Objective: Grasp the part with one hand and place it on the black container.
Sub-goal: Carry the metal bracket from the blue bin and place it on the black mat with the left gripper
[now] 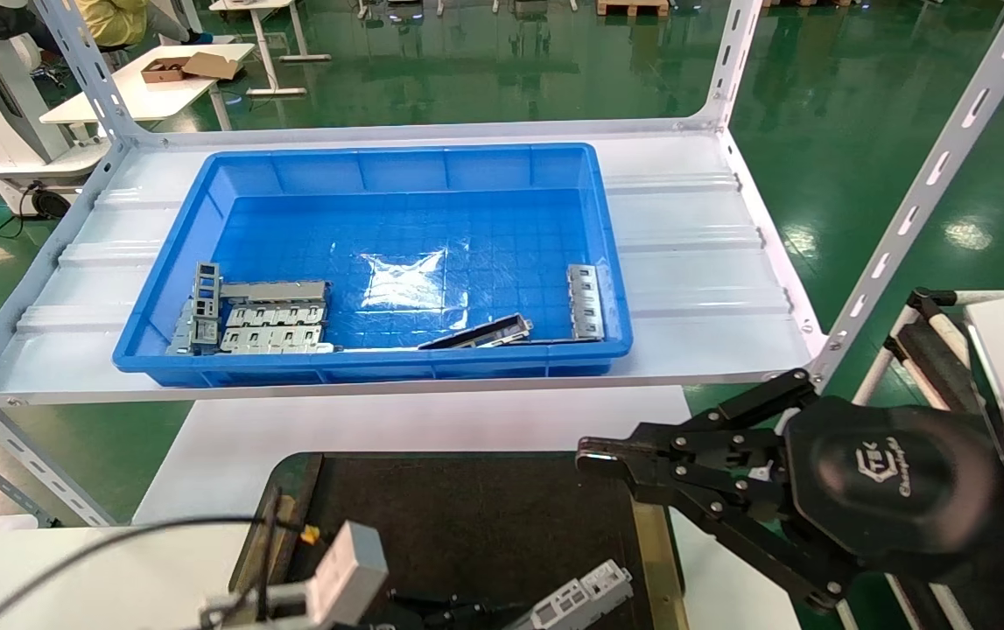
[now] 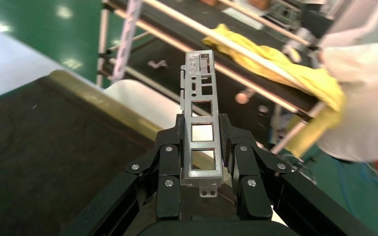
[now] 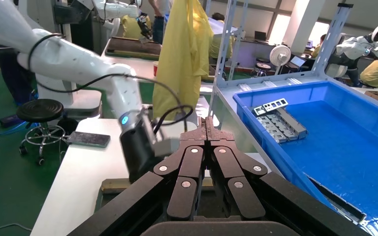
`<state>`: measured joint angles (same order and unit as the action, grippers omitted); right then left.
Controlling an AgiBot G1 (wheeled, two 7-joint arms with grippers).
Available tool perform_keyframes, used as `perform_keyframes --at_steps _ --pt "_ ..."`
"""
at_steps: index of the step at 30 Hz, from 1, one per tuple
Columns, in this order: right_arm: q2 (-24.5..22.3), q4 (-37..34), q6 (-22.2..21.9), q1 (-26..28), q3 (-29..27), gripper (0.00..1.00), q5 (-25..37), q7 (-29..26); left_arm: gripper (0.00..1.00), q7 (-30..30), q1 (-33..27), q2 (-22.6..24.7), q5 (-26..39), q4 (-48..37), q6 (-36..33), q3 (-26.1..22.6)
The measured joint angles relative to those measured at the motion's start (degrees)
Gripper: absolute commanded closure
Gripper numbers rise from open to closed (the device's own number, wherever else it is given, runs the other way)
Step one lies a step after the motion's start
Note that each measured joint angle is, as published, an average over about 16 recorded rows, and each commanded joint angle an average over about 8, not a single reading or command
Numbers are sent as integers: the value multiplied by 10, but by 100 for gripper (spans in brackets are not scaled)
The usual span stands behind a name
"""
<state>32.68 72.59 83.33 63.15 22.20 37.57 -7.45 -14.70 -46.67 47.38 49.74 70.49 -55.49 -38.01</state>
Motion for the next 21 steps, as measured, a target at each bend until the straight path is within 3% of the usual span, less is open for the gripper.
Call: perform_keyframes --at_steps 10,21 --pt "0 0 0 0 0 100 0 0 100 -42 97 33 21 65 217 -3" --pt "0 0 0 0 0 100 0 0 100 -80 122 97 49 62 402 -28"
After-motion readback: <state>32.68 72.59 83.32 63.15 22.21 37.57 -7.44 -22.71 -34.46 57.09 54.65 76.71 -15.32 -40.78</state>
